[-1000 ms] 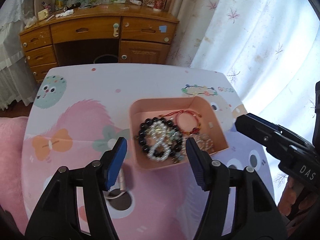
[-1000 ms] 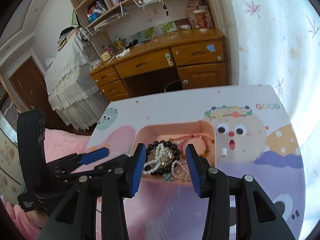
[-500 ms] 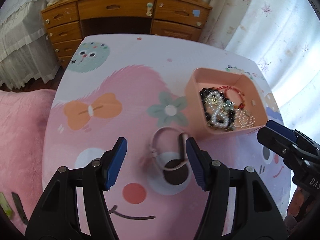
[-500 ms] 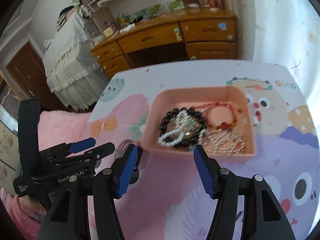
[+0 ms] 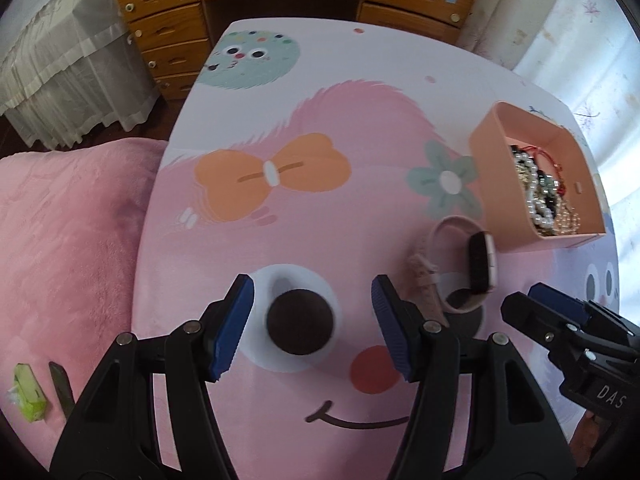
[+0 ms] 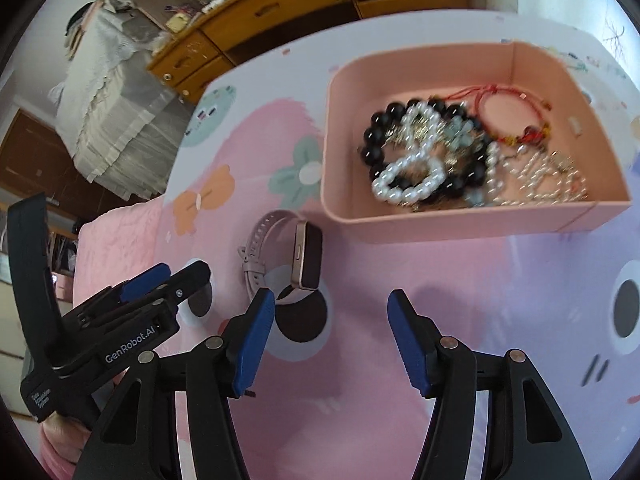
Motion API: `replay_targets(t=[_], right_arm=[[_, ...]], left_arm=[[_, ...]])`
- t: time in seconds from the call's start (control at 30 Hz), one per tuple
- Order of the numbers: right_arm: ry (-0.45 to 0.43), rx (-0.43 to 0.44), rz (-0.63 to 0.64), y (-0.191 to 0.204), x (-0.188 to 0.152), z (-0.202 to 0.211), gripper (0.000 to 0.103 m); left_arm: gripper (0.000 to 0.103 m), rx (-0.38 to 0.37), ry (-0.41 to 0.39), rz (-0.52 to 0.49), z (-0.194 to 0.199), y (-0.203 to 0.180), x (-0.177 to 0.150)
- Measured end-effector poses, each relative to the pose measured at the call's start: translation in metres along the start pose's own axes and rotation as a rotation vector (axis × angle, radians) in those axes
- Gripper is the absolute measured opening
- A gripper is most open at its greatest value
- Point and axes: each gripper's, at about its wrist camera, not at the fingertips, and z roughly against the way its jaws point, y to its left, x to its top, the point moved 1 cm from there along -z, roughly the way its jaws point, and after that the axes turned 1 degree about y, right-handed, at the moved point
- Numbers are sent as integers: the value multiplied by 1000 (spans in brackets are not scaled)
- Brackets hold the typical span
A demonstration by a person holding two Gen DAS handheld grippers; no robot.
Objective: Organize jewelry
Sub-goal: 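Grasp the pink-strap smartwatch by its face with the right tool, then lift the smartwatch into the pink box and open the right tool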
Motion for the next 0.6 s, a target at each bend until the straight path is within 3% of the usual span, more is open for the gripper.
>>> replay_targets(t=[0.27,0.43,0.6], right_arm=[[-4,-79,49,35,11,-34,53],[-2,-110,98,50,17,-44,25],[-9,-105,115,58,20,-46,12]], left_arm=[[58,56,24,8,-12,19,-1],[58,68,16,39,-12,30,-1],[58,71,13,57,-11,37,-2]])
